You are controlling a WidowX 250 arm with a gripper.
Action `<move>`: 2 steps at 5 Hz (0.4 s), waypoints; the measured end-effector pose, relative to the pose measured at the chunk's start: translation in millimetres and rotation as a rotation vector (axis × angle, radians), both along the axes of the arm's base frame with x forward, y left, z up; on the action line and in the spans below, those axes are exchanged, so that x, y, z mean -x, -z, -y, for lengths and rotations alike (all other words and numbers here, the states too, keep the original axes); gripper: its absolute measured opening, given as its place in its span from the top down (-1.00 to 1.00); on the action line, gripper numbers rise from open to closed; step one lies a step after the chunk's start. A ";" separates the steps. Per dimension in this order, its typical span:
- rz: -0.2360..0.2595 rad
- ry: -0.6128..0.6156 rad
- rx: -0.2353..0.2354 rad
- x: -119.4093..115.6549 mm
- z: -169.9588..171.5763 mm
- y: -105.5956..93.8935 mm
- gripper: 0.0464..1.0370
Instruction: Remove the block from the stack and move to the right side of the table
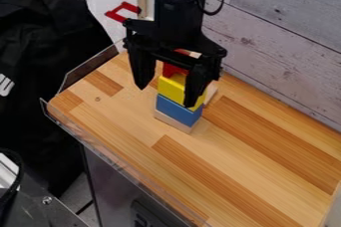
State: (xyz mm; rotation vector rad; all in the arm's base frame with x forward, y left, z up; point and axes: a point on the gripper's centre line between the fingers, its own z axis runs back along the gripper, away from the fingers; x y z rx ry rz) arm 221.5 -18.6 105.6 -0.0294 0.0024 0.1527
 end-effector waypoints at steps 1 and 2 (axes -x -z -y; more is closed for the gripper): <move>-0.031 0.000 -0.002 4.1 -0.2 5.8 -0.90; -0.075 0.009 -0.026 -14.8 -0.2 14.8 -0.90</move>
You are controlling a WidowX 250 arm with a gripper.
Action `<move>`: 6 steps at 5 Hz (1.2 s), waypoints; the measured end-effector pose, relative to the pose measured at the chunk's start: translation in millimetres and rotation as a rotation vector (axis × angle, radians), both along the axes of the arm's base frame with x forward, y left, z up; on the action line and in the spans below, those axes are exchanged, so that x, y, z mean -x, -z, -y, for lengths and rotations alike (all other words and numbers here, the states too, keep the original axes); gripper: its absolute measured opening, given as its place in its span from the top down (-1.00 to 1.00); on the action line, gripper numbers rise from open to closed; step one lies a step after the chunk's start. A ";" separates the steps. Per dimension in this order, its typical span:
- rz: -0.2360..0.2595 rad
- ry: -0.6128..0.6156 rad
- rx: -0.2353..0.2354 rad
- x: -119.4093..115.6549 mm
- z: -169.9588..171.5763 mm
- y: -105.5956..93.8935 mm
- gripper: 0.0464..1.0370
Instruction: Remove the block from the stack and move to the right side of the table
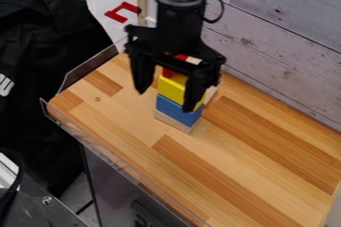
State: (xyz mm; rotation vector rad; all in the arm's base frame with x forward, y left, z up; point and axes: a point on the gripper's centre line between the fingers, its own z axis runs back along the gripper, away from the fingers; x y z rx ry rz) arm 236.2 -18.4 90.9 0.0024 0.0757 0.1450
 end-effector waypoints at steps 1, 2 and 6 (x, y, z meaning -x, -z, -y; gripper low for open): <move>-0.036 0.024 -0.013 -21.8 5.6 6.7 -0.90; -0.023 0.023 0.019 -35.6 10.4 5.9 -0.90; 0.003 -0.052 0.024 -40.6 -3.8 -7.4 -0.90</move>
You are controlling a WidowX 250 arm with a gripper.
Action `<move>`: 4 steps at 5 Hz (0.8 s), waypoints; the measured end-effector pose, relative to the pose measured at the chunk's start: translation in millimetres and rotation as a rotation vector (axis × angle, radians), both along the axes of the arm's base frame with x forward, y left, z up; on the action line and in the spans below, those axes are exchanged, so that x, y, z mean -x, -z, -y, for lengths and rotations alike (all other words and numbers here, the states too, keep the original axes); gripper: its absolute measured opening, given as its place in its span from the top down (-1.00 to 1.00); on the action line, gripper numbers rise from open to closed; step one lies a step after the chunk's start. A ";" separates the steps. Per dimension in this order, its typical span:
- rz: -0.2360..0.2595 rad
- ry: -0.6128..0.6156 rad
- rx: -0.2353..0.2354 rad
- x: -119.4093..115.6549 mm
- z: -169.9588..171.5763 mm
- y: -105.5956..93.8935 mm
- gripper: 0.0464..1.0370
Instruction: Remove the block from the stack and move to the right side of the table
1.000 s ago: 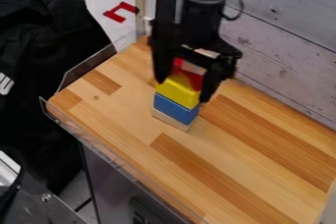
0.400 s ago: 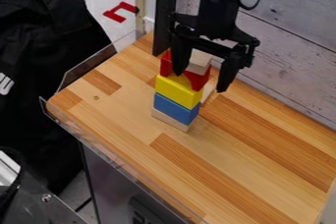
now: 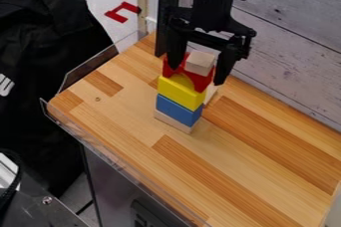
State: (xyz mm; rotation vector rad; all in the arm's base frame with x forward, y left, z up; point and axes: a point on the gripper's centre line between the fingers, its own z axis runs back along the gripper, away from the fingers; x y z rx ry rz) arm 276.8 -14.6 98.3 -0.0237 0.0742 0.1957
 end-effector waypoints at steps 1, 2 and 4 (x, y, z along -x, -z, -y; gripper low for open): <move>0.006 0.003 0.005 -10.5 -1.6 -0.2 -0.90; -0.014 0.012 0.024 -17.0 -1.9 7.9 -0.90; -0.050 0.003 0.031 -20.8 -6.8 17.5 -0.81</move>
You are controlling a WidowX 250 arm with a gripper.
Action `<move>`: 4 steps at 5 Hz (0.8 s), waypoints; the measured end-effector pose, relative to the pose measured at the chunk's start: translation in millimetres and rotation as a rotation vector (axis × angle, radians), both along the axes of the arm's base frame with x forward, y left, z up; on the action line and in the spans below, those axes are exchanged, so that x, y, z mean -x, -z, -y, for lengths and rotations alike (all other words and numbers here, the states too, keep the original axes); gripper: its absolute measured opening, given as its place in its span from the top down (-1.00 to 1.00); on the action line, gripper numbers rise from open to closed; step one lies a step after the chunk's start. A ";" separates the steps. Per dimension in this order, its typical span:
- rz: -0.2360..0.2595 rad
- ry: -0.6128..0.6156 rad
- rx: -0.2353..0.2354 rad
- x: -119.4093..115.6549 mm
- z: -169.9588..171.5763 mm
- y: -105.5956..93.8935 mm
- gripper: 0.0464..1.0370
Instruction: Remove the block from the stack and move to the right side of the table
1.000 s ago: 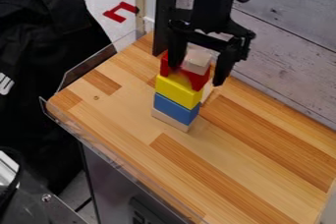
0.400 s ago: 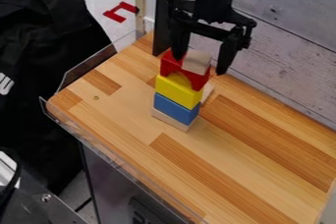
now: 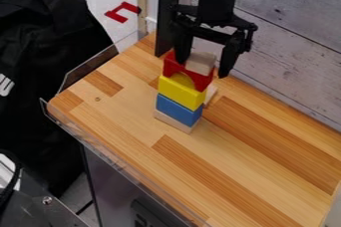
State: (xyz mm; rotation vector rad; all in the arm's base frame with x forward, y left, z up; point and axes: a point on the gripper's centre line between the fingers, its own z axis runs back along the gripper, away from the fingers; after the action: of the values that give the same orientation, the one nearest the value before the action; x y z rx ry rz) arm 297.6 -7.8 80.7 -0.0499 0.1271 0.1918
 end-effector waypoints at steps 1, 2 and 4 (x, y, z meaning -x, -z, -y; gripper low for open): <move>-0.008 -0.017 0.010 0.1 -1.6 2.2 -0.25; -0.010 -0.025 0.009 0.1 -1.6 2.6 0.00; -0.009 -0.031 0.001 4.5 -3.1 2.2 0.00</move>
State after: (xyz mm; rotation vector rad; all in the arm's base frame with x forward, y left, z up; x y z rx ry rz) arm 293.1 -4.7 78.5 -0.0516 0.1351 0.2227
